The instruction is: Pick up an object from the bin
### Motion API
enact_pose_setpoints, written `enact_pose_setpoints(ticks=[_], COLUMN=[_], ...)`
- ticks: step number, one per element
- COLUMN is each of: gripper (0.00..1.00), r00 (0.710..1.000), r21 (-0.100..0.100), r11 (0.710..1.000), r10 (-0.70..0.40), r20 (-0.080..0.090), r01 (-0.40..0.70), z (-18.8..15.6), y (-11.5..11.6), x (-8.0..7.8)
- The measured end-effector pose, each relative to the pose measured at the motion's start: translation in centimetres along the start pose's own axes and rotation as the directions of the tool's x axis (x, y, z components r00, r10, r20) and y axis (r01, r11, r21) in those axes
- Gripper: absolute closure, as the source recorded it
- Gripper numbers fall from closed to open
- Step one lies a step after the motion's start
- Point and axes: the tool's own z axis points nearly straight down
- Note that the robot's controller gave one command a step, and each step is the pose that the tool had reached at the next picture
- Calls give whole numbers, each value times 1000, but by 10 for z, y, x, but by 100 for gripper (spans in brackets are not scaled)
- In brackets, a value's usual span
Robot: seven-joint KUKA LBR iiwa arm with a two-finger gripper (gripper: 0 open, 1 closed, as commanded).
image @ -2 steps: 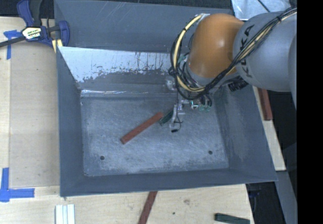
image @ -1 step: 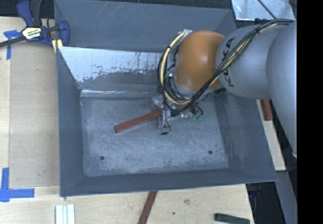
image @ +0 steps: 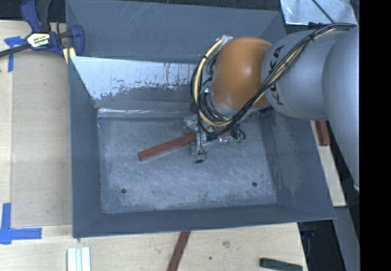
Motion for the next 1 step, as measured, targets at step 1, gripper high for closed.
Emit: enact_pose_setpoints(ticks=[1], gripper=[100], r00=[1000], r21=[0], r11=[1000], r10=[-1], r20=[0], r01=[1], z=[-1], y=[0], x=[0])
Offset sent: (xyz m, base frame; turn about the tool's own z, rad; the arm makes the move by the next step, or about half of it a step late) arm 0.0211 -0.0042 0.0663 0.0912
